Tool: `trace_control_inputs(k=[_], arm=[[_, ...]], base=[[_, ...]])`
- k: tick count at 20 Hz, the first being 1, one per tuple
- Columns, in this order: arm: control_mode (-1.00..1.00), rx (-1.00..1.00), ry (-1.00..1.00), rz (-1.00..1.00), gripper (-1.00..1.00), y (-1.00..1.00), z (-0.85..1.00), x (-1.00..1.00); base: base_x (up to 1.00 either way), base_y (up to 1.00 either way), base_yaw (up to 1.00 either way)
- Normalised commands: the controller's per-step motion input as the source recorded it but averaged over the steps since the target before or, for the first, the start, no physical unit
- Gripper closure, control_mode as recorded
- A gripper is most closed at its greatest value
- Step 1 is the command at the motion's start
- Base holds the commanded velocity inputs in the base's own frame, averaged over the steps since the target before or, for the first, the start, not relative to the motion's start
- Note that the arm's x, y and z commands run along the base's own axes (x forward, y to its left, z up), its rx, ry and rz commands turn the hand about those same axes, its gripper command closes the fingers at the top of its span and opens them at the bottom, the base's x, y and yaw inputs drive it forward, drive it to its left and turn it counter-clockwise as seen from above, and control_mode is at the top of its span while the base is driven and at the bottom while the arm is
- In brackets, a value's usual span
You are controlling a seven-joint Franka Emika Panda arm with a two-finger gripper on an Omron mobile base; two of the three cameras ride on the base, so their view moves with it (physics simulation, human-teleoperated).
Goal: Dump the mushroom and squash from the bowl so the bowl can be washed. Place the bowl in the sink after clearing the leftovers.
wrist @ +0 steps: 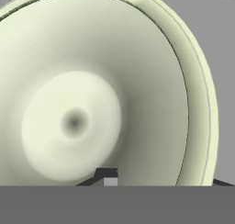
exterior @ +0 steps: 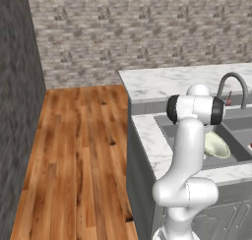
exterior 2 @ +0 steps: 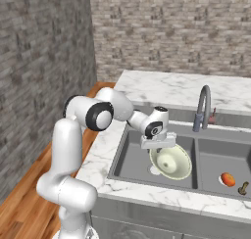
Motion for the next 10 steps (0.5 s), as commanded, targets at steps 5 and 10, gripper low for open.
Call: trace_control_inputs(k=[5,10], arm=[[-1.00,0.00,0.03,-0.02,-1.00,0.00,-0.26,0.00],[-1.00,0.00,0.00,-0.04,-1.00,0.01,-0.02,0.00]], base=[[0.00,0.00,0.00],[0.00,0.00,0.00]])
